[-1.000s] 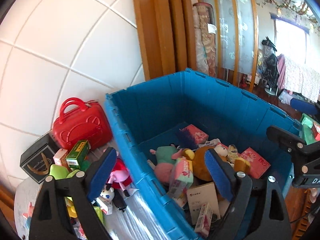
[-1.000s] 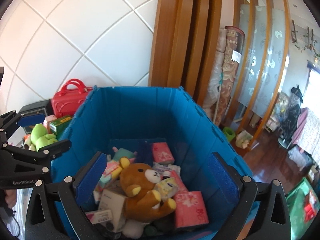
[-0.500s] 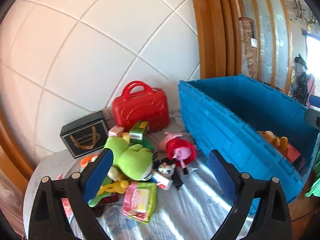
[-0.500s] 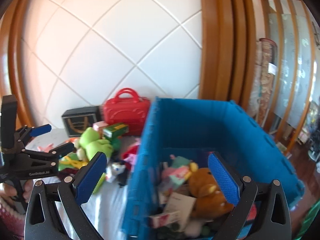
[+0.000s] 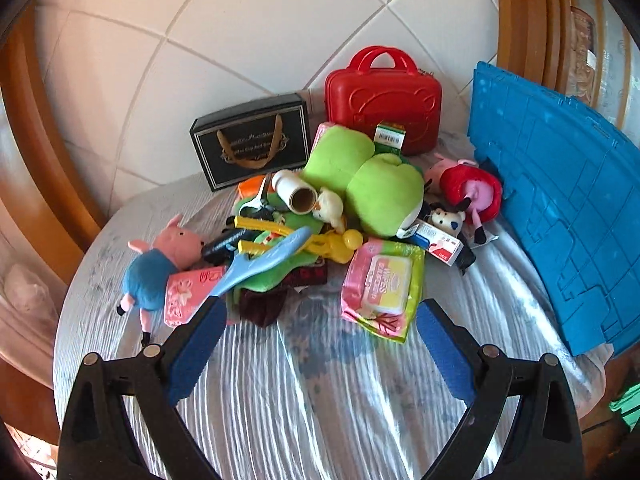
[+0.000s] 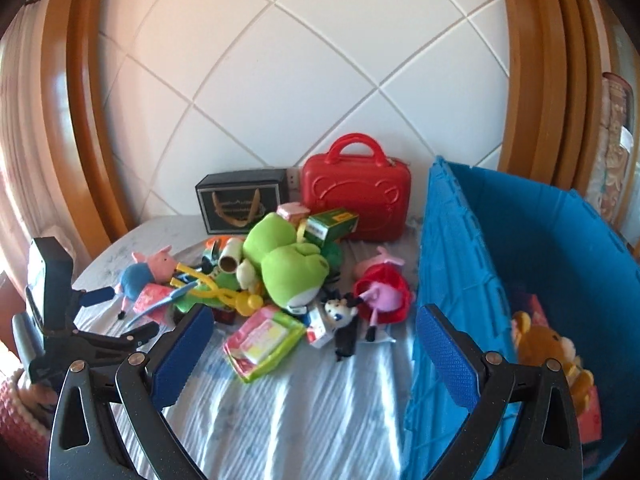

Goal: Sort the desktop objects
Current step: 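Reach the left tool to the pink wipes pack while the right tool reaches the white box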

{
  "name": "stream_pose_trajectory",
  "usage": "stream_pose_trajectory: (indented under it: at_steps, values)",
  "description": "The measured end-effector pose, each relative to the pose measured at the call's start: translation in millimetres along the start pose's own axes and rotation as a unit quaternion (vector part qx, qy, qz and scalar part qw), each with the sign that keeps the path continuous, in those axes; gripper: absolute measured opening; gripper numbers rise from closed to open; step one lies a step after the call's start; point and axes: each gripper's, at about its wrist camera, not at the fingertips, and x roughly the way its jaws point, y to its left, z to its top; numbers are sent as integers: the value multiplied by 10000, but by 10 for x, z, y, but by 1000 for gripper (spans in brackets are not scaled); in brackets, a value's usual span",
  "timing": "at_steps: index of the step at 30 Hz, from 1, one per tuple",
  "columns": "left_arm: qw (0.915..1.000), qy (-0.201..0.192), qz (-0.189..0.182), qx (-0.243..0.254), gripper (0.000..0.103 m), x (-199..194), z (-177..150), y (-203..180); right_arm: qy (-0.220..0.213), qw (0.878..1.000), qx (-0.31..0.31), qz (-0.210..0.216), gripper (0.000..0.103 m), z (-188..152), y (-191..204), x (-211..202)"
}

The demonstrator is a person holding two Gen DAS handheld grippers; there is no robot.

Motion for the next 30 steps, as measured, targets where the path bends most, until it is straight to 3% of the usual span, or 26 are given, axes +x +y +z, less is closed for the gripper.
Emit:
stream_pose_trajectory:
  at_steps: [5,10,22,30]
  values:
    - [9994,313,-128,16,97,318,-59,-27,293,9990,-251,-239,103,-225,222,478]
    - [9968,697,-378,119,97,762,-51,-185,663,9970,-385,-84,103,-369,326,952]
    - [9781,1858,-873,353,97,2004,-32,-523,1655,9861,34,-125,103,-559,-28,2060]
    - [9688,2222,-1056,288,97,2518,47,-625,2153,9764,132,-59,103,-658,-119,2625]
